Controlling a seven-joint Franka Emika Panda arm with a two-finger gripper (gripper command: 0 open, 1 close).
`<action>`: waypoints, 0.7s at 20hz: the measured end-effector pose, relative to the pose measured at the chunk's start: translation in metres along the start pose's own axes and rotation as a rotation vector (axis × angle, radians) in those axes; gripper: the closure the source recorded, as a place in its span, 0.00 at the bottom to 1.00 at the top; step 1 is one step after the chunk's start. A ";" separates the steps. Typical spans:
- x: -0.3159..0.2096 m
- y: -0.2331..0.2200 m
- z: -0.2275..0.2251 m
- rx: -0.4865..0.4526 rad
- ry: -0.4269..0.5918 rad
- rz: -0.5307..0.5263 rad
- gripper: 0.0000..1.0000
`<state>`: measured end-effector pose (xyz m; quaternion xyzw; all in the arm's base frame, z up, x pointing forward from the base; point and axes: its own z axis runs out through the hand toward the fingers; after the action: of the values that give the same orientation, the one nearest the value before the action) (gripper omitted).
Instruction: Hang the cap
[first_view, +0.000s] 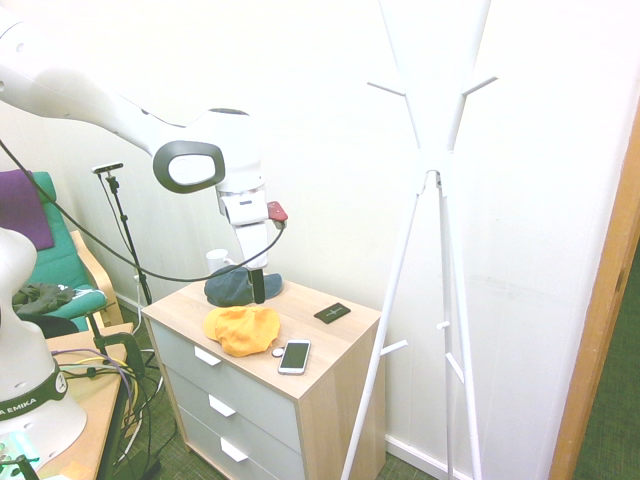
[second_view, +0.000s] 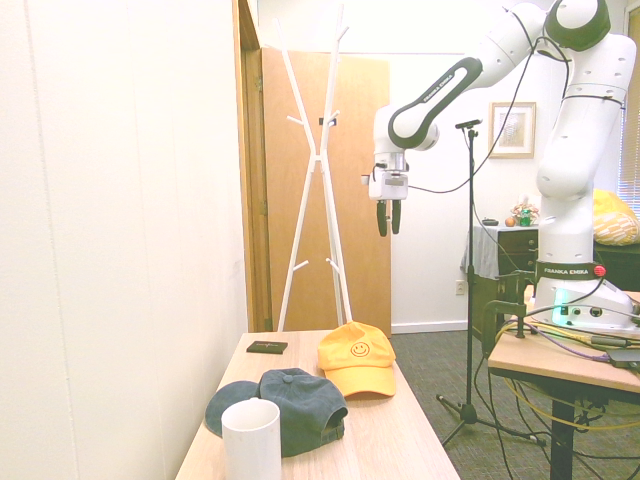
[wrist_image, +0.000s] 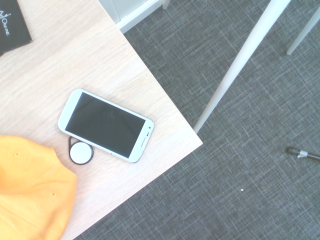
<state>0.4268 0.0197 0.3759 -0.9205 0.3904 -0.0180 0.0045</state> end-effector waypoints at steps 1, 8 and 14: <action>0.000 0.000 0.000 0.000 0.000 0.002 0.00; -0.039 -0.054 0.025 0.006 0.013 -0.007 0.00; -0.076 -0.129 0.099 -0.056 0.027 -0.075 0.00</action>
<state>0.4700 0.1631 0.2777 -0.9339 0.3559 -0.0193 -0.0274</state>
